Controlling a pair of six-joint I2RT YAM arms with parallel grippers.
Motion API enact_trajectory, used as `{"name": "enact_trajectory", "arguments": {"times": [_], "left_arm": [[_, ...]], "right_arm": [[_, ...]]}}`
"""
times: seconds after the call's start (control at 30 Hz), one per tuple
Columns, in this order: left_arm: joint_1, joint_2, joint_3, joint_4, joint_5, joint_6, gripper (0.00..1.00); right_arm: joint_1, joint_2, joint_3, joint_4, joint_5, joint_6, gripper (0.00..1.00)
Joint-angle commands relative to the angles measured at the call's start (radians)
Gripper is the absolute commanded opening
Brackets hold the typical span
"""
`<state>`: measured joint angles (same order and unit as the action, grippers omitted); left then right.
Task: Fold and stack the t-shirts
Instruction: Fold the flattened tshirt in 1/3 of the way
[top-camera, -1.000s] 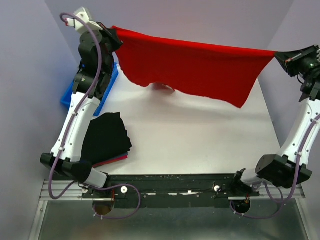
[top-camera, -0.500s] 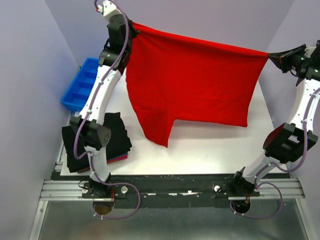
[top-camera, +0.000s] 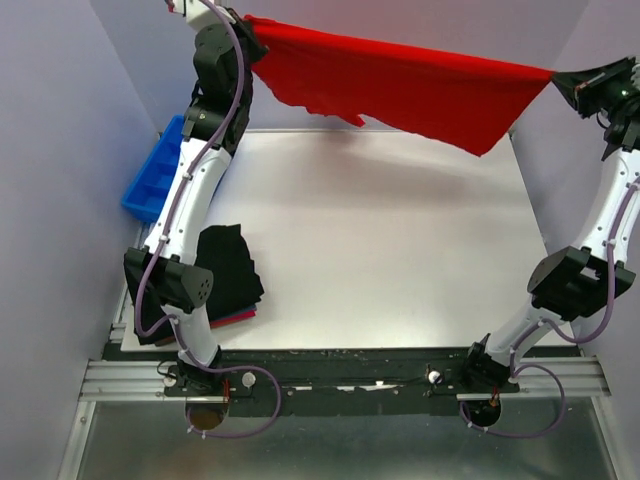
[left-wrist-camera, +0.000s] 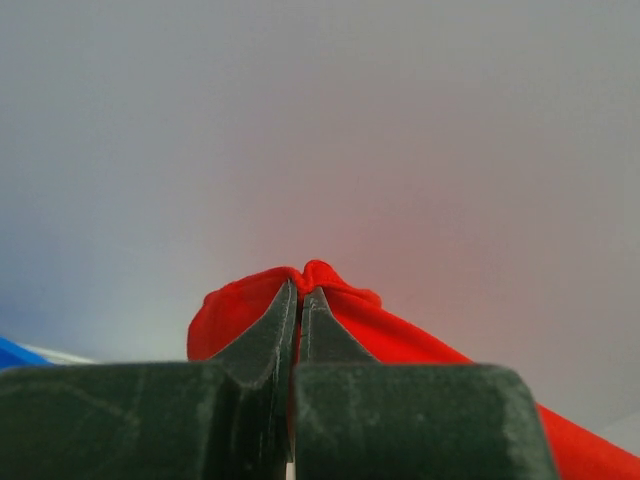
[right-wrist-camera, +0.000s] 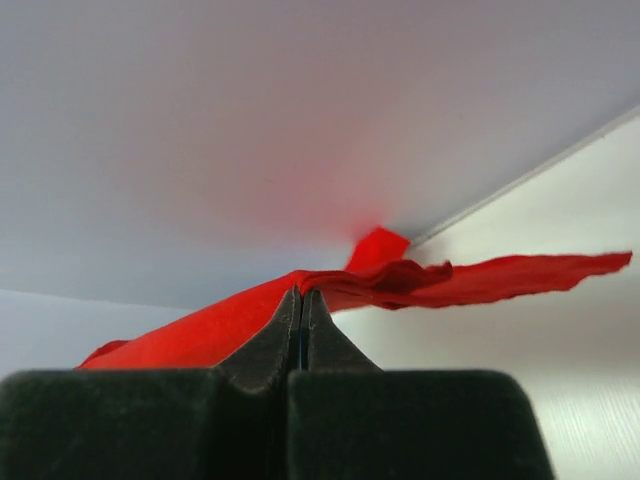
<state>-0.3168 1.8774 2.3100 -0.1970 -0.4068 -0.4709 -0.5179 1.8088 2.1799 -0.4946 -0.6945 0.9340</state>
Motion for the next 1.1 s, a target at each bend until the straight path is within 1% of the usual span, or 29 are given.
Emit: {"name": "enact_trajectory", "arguments": {"times": [0.0, 0.1, 0.23, 0.4, 0.53, 0.67, 0.83, 0.9, 1.07], "left_arm": [[0.016, -0.072, -0.226, 0.083, 0.000, -0.015, 0.00], [0.013, -0.144, -0.441, 0.119, -0.007, -0.060, 0.00], [-0.008, -0.280, -0.746, 0.174, -0.058, -0.081, 0.00], [-0.031, -0.440, -1.030, 0.166, -0.115, -0.147, 0.00], [-0.045, -0.552, -1.210, 0.145, -0.135, -0.225, 0.00], [-0.070, -0.638, -1.330, 0.081, -0.150, -0.300, 0.00], [-0.128, -0.698, -1.437, -0.062, -0.178, -0.406, 0.00], [-0.145, -0.722, -1.478, -0.114, -0.176, -0.439, 0.00], [-0.169, -0.796, -1.592, -0.191, -0.122, -0.512, 0.00]], "right_arm": [[-0.010, -0.031, -0.210, 0.043, 0.010, -0.012, 0.01], [-0.010, -0.090, -0.415, 0.122, 0.012, -0.030, 0.01], [-0.010, -0.147, -0.633, 0.182, 0.004, -0.064, 0.01], [-0.010, -0.227, -0.837, 0.211, 0.001, -0.104, 0.01], [-0.010, -0.334, -0.989, 0.199, 0.027, -0.139, 0.01], [-0.011, -0.445, -1.141, 0.157, 0.082, -0.172, 0.01], [-0.011, -0.543, -1.292, 0.009, 0.268, -0.179, 0.01], [-0.011, -0.577, -1.354, -0.027, 0.329, -0.173, 0.01], [-0.011, -0.652, -1.482, -0.084, 0.414, -0.190, 0.01]]}}
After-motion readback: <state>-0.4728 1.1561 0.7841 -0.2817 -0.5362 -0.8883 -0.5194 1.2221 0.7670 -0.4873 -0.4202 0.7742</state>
